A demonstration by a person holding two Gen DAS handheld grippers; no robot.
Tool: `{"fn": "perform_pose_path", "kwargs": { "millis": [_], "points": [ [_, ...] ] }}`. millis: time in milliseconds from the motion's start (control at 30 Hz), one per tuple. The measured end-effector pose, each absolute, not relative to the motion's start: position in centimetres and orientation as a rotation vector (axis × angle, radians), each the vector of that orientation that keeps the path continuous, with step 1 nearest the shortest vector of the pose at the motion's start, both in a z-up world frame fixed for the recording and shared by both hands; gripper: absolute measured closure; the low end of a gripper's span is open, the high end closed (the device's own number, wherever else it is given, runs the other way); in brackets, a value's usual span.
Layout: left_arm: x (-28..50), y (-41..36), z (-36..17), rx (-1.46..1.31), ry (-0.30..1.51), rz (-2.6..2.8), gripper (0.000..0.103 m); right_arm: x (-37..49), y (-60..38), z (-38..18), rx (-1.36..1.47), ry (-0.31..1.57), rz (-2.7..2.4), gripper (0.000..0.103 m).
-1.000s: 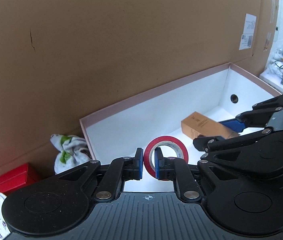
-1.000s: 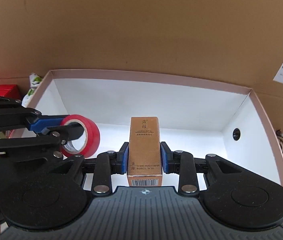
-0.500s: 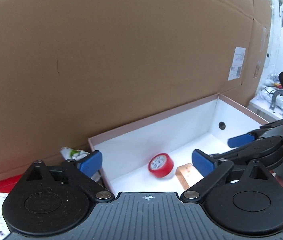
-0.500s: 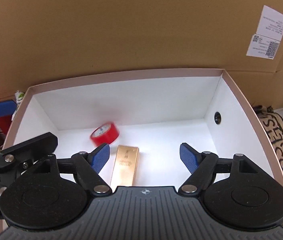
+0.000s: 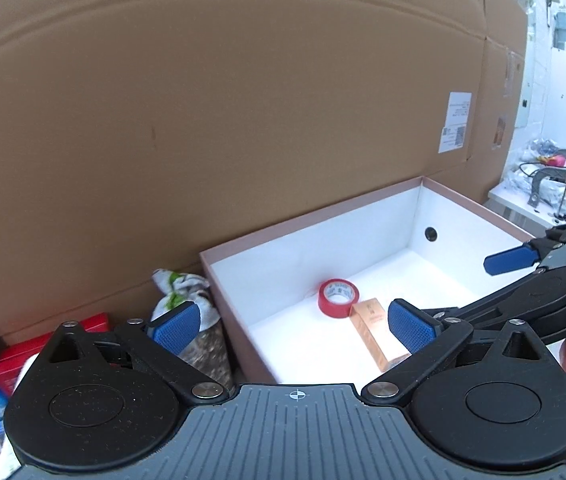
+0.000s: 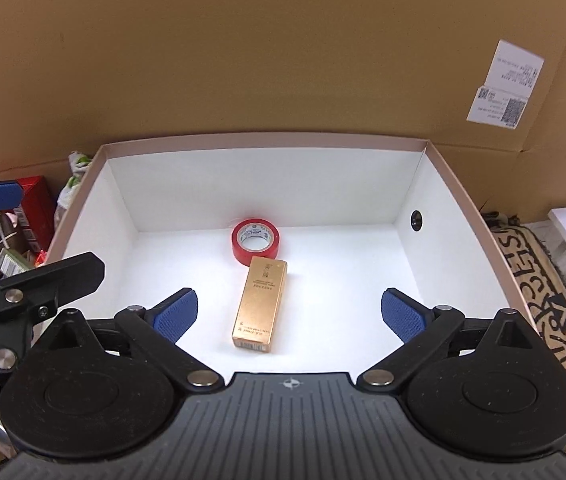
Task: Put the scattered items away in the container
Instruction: 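Open both grippers to drop the tape and tan box into the box, then move both tools back to the pile and grasp the clear plastic case with the right gripper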
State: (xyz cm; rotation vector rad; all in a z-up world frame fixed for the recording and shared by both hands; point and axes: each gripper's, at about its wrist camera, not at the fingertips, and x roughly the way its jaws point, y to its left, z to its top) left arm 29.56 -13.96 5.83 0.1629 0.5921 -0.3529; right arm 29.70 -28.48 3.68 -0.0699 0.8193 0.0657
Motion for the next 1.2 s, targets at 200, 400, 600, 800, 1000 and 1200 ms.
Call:
{"fn": "perform_pose_path", "kwargs": {
  "millis": [200,400,600,800,1000,1200],
  "points": [
    [24.8,-11.1,7.3,0.196,0.520,-0.335,0.000,25.6,-27.9,5.6,-0.066,0.703,0.126,0.004],
    [18.9,-7.5,7.8,0.243,0.444,-0.330,0.000,19.6,-27.2,7.5,-0.030,0.521,0.233,0.004],
    [13.3,-4.1,6.5,0.214,0.412,-0.317,0.000,14.5,-25.9,7.0,0.007,0.474,0.301,0.004],
    [8.5,-0.8,2.7,0.087,0.444,-0.236,0.000,9.5,-22.0,3.7,-0.118,0.409,0.356,0.001],
    [6.6,2.3,-1.5,-0.027,0.537,-0.135,0.000,5.0,-17.7,-0.5,-0.274,0.337,0.394,0.001],
    [6.7,3.9,-1.8,-0.071,0.524,-0.102,0.000,5.5,-13.8,-4.9,-0.447,0.358,0.442,0.007]
  ]
}}
